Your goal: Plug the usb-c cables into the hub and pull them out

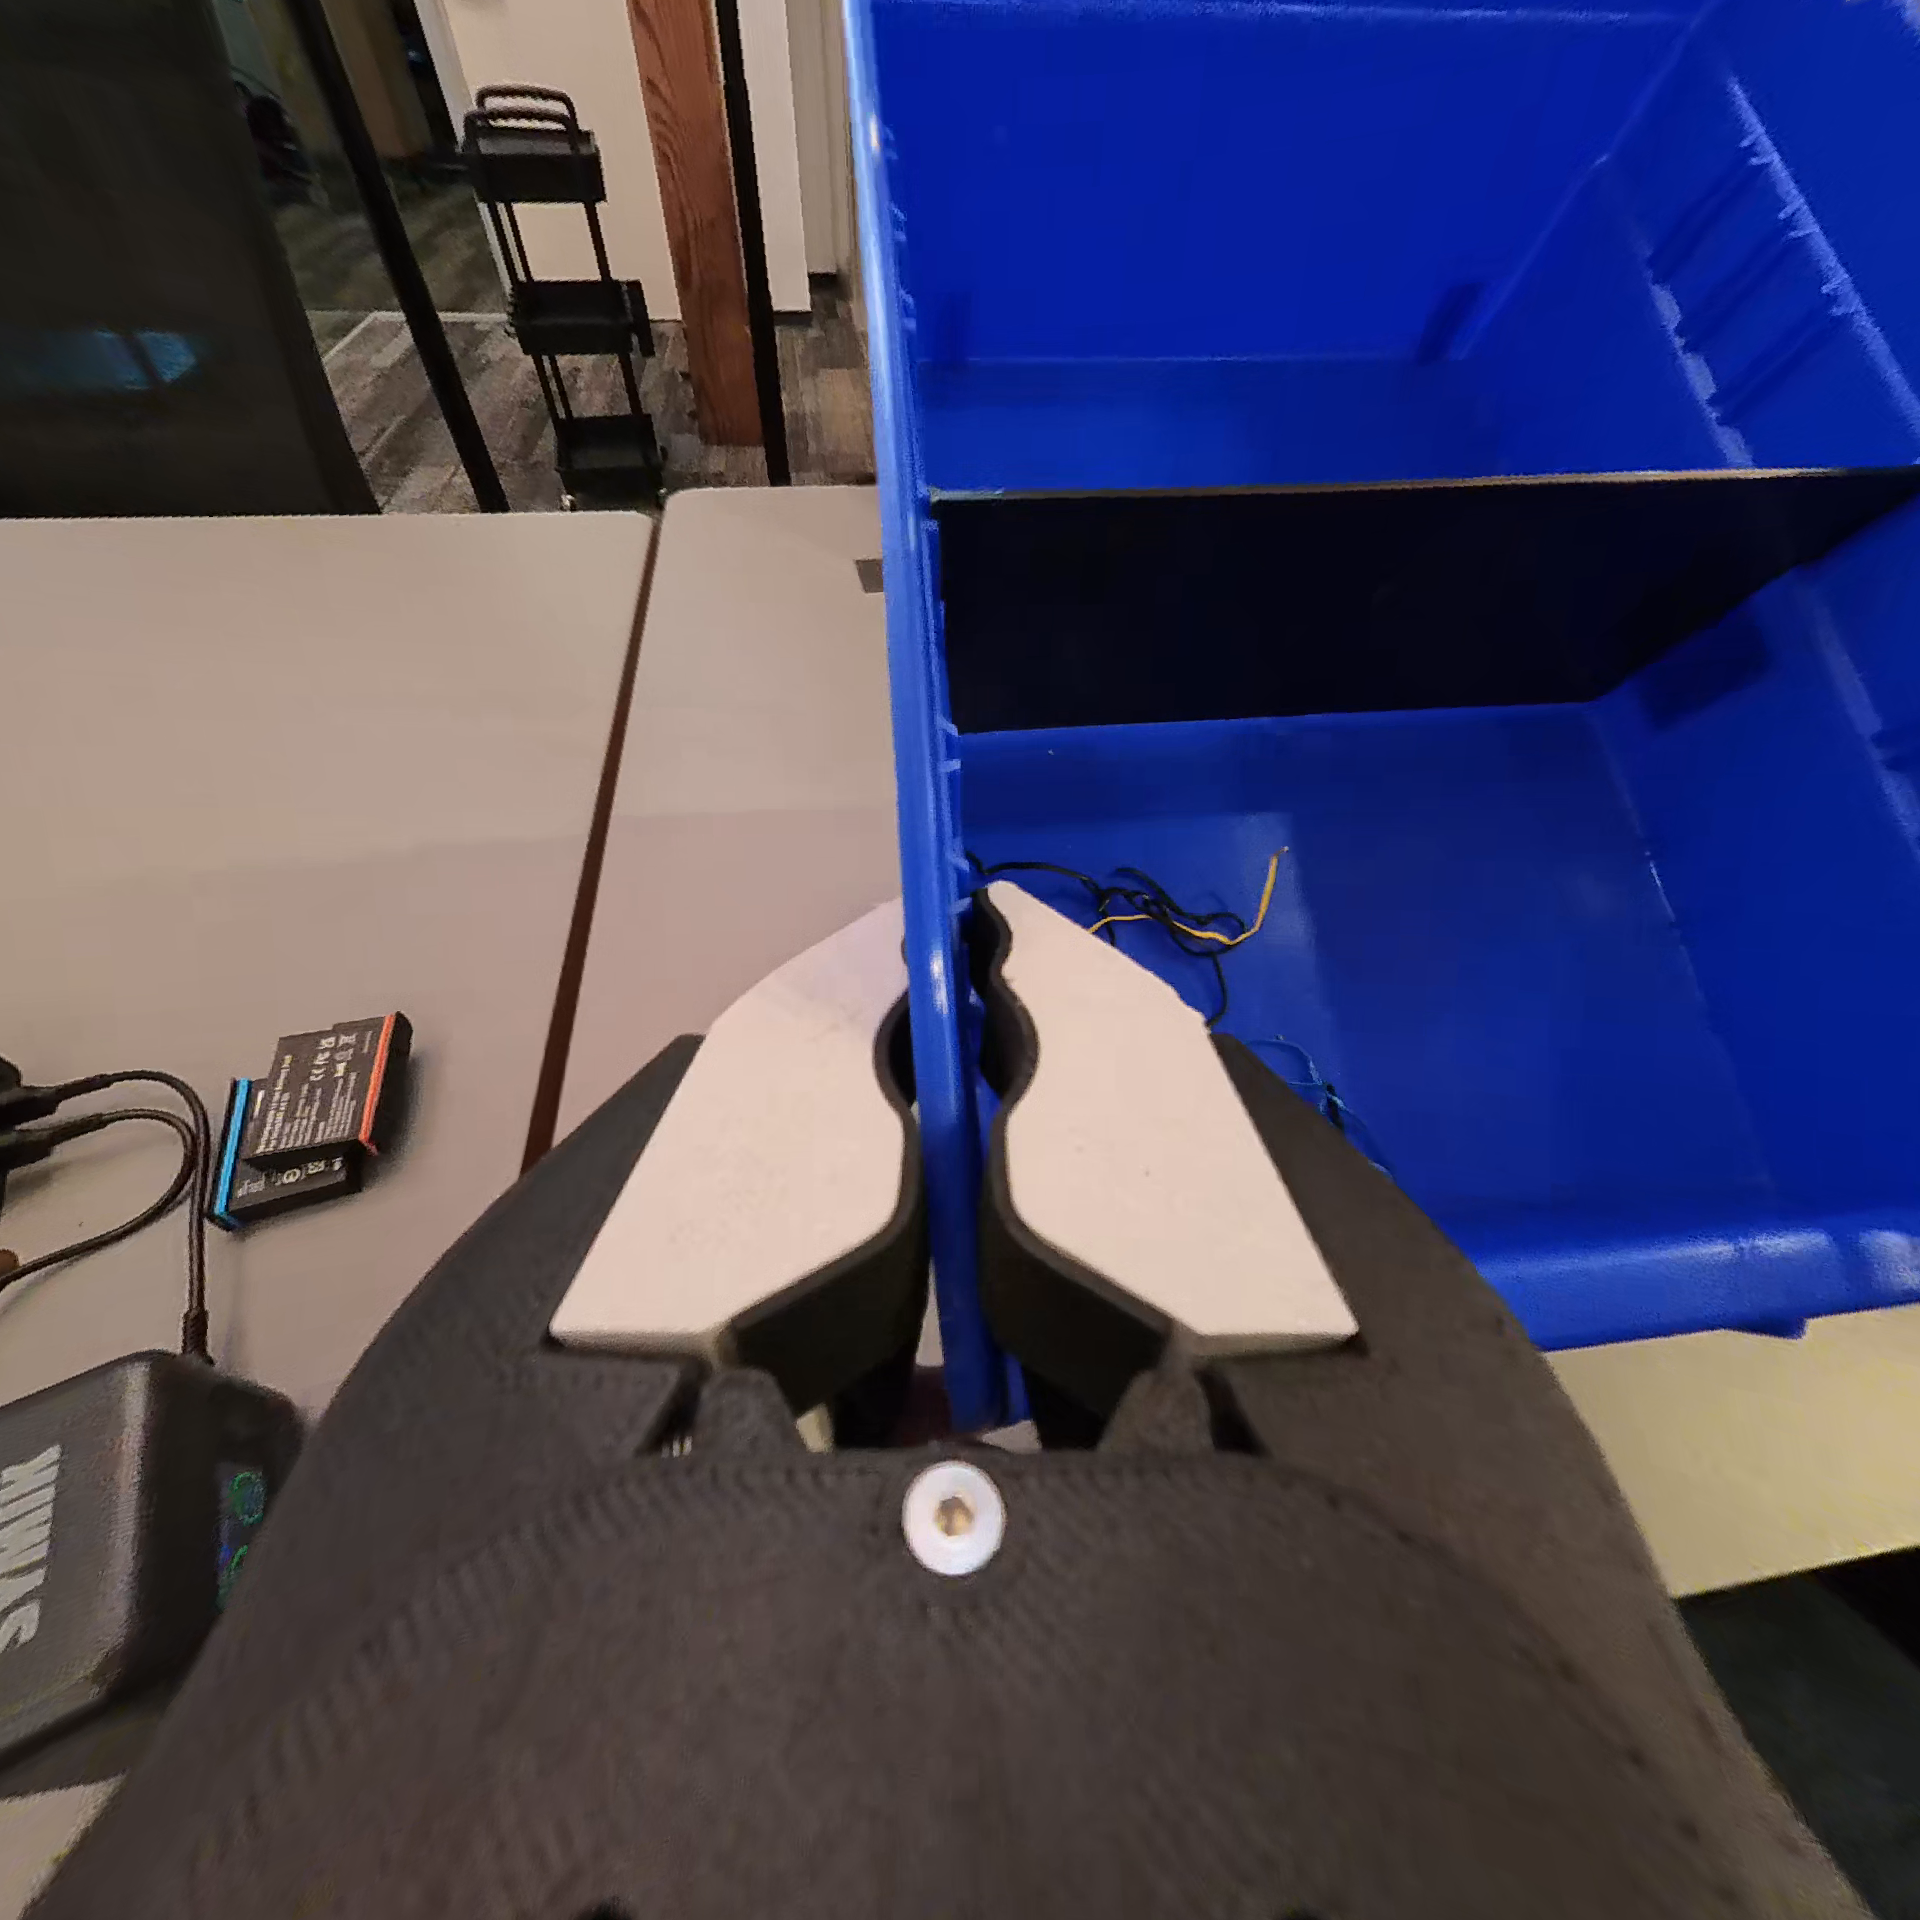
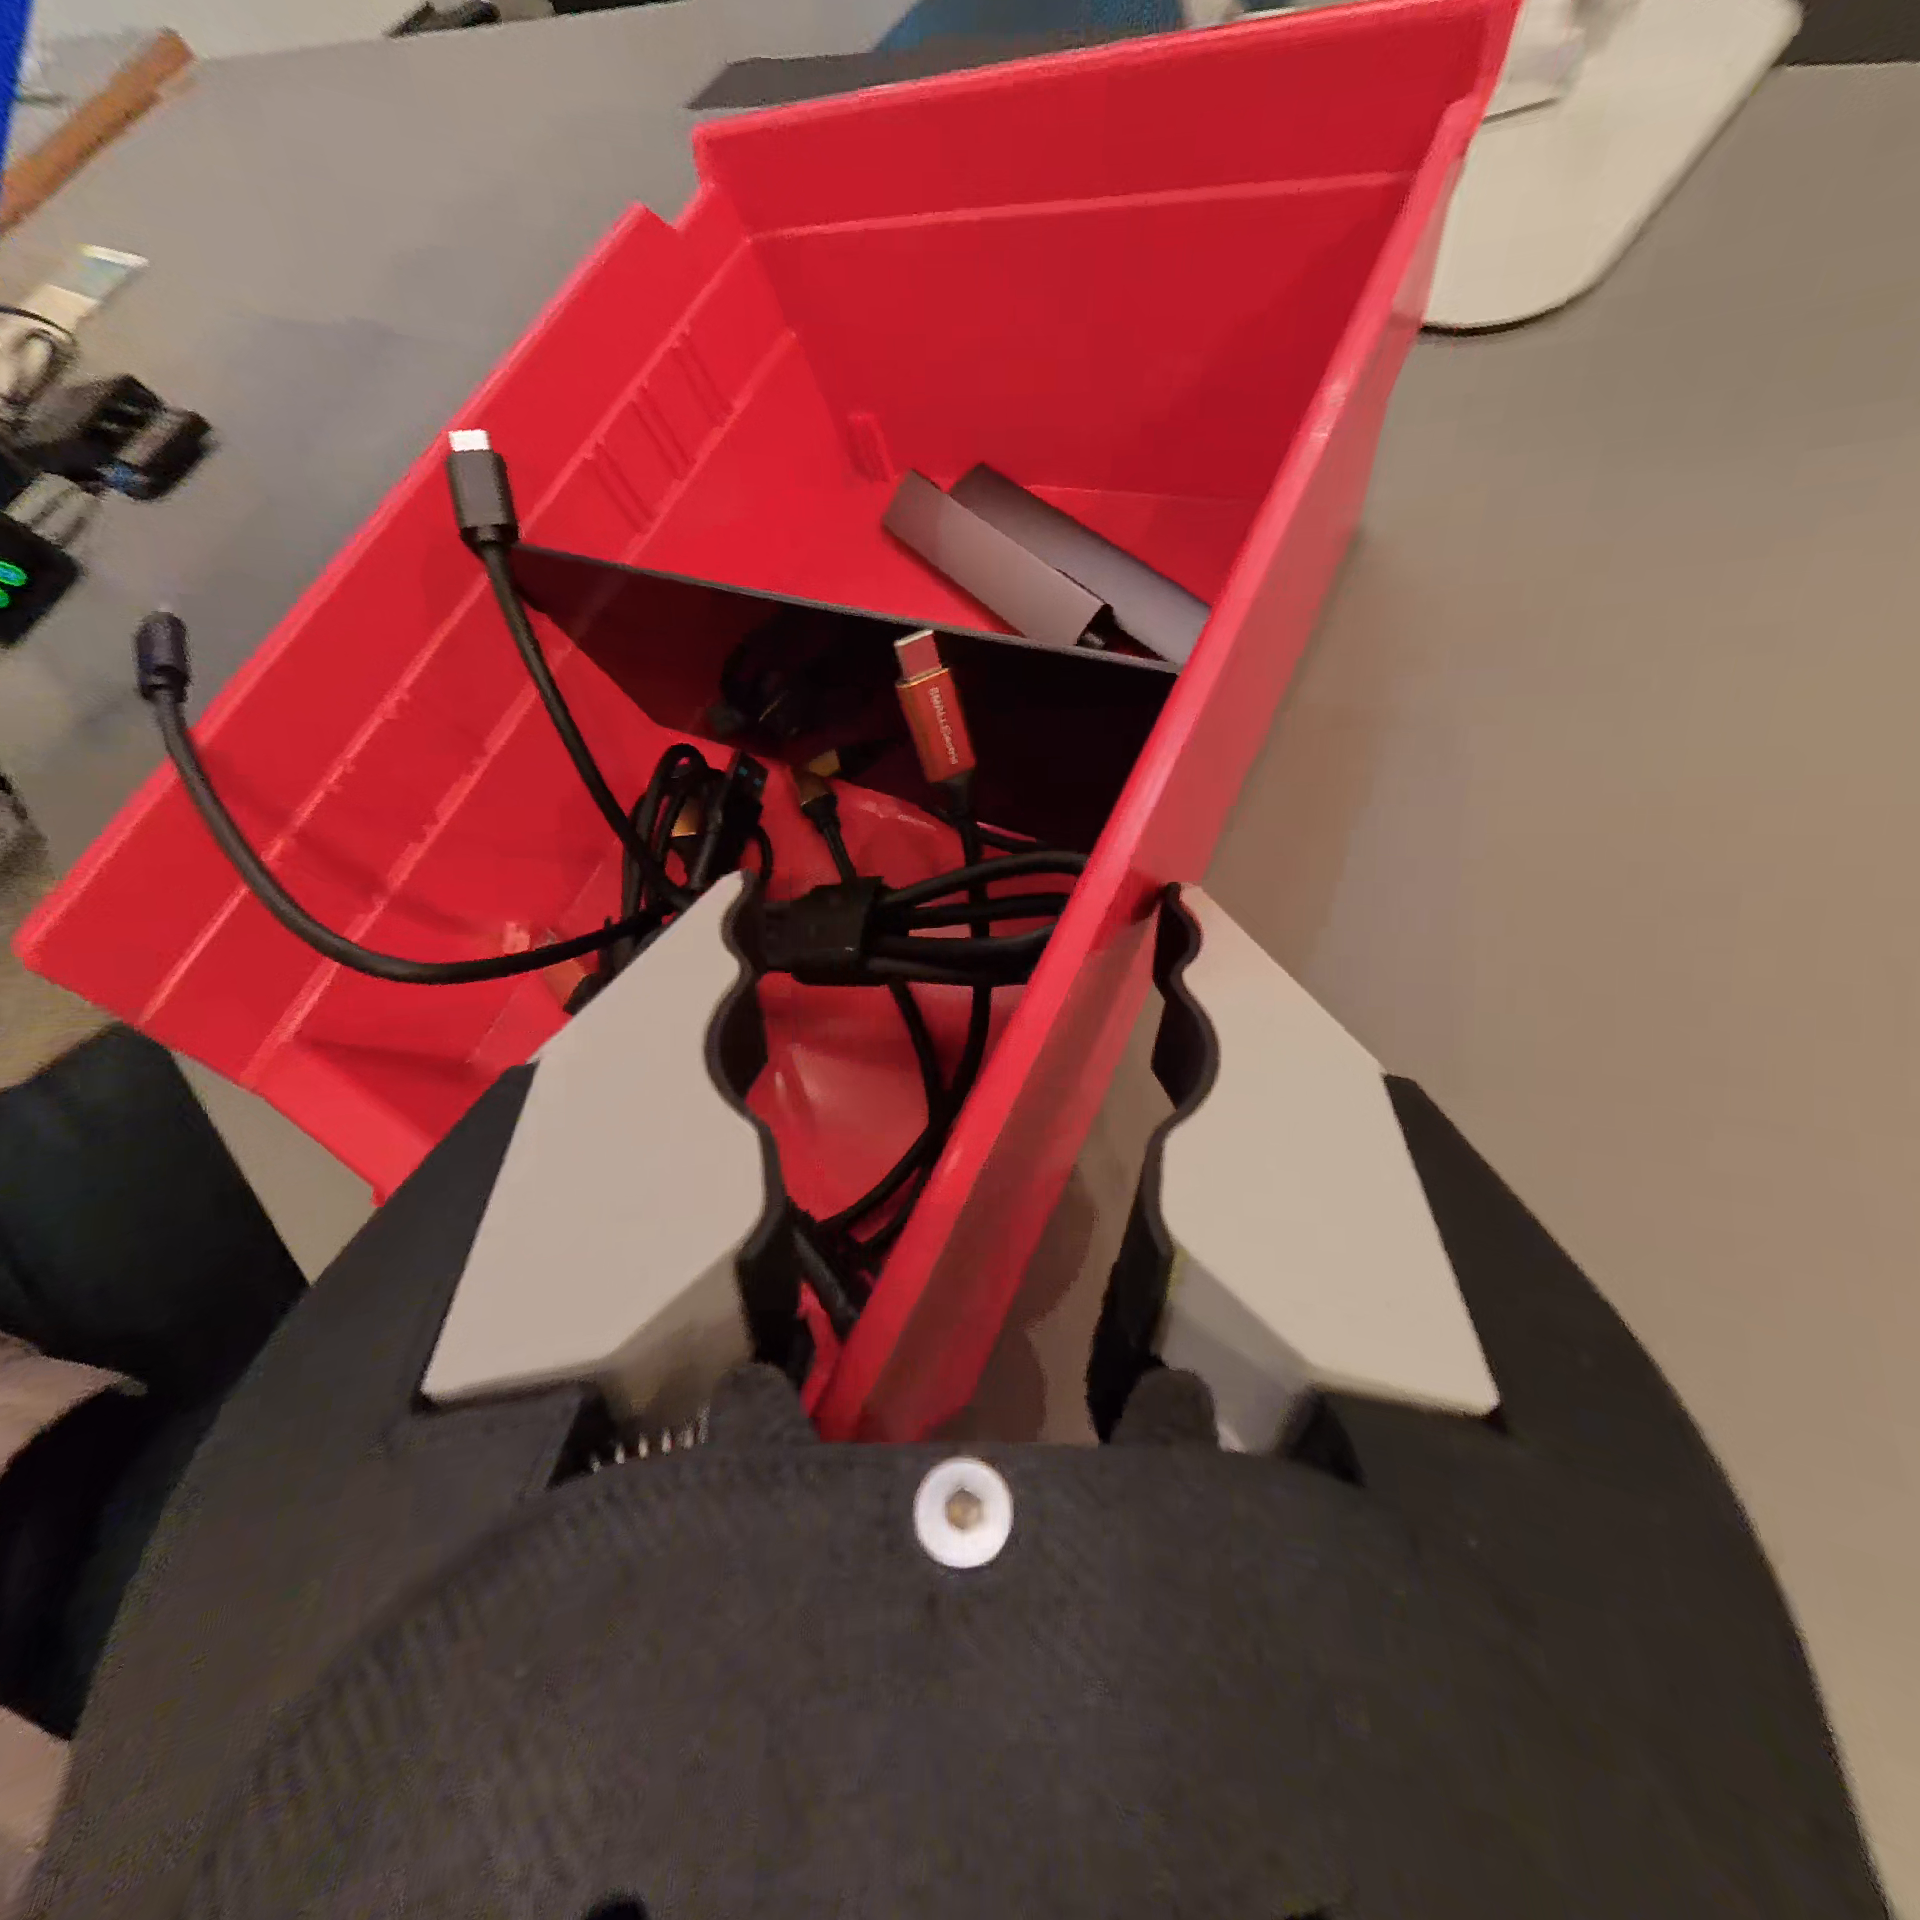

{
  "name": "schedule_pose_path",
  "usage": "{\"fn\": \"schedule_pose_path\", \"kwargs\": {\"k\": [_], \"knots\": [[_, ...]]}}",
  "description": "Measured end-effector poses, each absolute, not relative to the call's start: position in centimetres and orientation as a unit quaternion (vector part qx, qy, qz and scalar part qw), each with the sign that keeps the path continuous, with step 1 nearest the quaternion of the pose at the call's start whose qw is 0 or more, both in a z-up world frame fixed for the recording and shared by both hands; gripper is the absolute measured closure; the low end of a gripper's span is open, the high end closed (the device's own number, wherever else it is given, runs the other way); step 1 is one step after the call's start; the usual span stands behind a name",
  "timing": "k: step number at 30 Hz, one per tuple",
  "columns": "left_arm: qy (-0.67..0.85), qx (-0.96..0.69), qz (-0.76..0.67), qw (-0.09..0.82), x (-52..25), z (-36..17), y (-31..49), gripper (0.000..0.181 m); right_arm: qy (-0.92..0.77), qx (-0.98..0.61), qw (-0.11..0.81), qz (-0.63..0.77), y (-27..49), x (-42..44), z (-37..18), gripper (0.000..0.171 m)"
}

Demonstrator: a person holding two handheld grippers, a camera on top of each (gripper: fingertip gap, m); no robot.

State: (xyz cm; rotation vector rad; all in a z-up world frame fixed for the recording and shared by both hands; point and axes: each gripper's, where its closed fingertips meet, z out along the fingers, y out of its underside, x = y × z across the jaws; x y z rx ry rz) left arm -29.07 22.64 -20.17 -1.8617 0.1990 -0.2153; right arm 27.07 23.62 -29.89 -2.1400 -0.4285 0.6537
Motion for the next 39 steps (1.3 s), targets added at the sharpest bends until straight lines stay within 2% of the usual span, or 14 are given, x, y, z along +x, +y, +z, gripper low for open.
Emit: {"fn": "schedule_pose_path", "kwargs": {"k": [2, 7, 17, 23, 28, 33, 39], "knots": [[0.075, -0.795, -0.094, 0.594, -29.7, -19.7, 22.5, 0.177, -0.178, -0.849, 0.414, 0.276, 23.9, 23.8, -30.1, 0.086], [0.044, -0.782, -0.098, 0.613, -31.8, -18.2, 22.1, 0.178, -0.212, -0.839, 0.407, 0.292, 24.6, 16.1, -30.1, 0.071], [-0.007, -0.756, -0.109, 0.645, -35.9, -15.9, 21.1, 0.177, -0.246, -0.815, 0.394, 0.347, 25.3, 1.6, -29.6, 0.052], [-0.022, -0.747, -0.110, 0.656, -37.3, -15.0, 20.6, 0.177, -0.269, -0.798, 0.394, 0.369, 24.3, -6.7, -29.6, 0.027], [-0.020, -0.742, -0.113, 0.661, -37.4, -14.4, 20.4, 0.177, -0.276, -0.773, 0.370, 0.436, 22.9, -12.2, -28.9, 0.023], [-0.012, -0.741, -0.110, 0.663, -36.9, -13.8, 20.3, 0.177, -0.288, -0.761, 0.375, 0.443, 22.6, -12.8, -27.8, 0.017], [0.015, -0.741, -0.124, 0.660, -33.5, -13.3, 20.7, 0.177, -0.286, -0.744, 0.437, 0.416, 23.1, -6.6, -24.1, 0.020]]}}
